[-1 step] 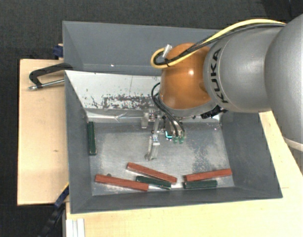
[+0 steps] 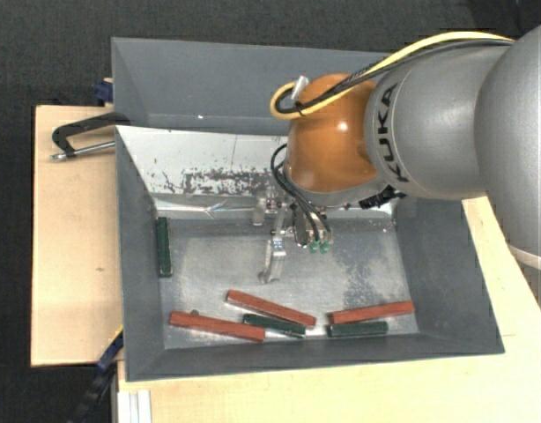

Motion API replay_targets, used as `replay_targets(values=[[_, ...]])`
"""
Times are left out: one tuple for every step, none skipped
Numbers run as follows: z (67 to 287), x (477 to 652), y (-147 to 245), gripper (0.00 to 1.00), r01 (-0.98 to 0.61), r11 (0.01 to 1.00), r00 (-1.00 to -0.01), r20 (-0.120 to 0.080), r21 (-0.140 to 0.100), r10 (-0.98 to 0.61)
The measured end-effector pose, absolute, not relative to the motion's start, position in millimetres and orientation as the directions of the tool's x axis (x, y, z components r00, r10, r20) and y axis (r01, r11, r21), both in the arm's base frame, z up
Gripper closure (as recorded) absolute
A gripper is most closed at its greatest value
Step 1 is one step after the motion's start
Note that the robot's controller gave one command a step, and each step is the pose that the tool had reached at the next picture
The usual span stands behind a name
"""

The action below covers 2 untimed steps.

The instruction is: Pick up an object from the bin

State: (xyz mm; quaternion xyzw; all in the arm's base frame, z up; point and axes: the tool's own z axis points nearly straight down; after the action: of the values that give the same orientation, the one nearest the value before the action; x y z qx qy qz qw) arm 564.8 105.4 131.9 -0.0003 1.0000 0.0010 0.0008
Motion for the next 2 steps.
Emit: replay_targets(values=[[87.7,516.1,98.0,0.0,-0.135,0.991,-0.991,-0.006,0.001,-0.135],[93.1,499.6,88.1,0.0,-0.138,0.99,-0.99,-0.004,0.002,-0.138]])
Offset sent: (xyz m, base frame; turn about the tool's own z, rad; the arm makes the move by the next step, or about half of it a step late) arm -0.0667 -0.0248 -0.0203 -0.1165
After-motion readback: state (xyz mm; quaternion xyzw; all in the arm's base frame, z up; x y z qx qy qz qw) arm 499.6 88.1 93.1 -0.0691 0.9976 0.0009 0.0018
